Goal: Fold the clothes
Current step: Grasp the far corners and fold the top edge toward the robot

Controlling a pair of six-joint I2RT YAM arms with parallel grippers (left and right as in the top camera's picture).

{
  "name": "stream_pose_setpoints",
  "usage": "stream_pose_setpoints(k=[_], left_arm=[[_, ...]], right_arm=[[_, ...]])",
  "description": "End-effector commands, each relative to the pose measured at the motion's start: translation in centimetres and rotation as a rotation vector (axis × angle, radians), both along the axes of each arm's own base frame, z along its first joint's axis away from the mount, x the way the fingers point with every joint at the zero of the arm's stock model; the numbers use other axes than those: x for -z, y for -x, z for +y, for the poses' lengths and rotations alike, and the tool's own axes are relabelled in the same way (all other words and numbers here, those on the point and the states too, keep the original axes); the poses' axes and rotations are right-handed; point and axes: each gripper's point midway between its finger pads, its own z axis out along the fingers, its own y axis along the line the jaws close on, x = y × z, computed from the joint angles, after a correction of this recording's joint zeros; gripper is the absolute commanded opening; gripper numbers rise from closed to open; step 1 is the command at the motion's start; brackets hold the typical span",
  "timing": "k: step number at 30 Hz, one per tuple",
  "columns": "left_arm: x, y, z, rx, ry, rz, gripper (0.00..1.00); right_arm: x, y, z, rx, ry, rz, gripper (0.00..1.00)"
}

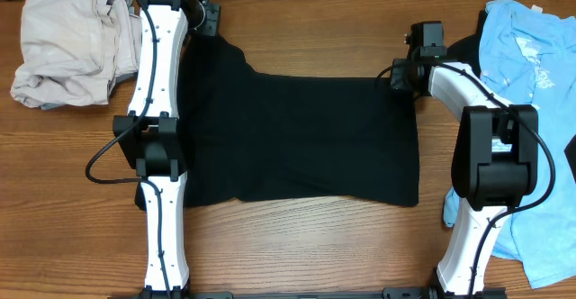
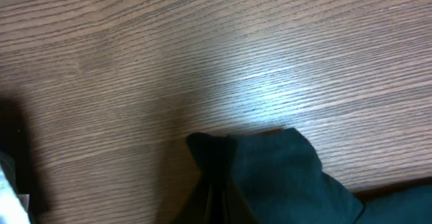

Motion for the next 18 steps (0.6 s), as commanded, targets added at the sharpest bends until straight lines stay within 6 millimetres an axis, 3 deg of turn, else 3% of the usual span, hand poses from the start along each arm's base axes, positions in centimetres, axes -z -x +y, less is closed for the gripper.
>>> stream_pose_setpoints(k=[1, 5, 6, 12, 18], left_arm=[[-0.7, -0.3, -0.8, 0.013, 0.016, -0.021, 0.04], [-1.5, -0.2, -0.6, 0.010, 0.016, -0.030, 0.04], [-1.9, -0.1, -0.6, 0.010, 0.017, -0.033, 0.04], [-3.8, 0.7, -0.6, 0.010, 0.017, -0.044, 0.04], [-5.0, 2.5, -0.4, 0.008, 0.011, -0.008, 0.04]], right_arm=[[1.4, 0.2, 1.1, -0.028, -0.068, 0.031, 0.34], [-0.3, 0.1, 1.0, -0.024, -0.080, 0.009, 0.07], [-1.0, 0.1, 1.0, -0.027, -0.088, 0.000, 0.04], [-6.4, 0.7, 1.1, -0.039, -0.132, -0.057, 0.04], [-10.6, 3.4, 0.5, -0.023, -0.134, -0.038, 0.04]])
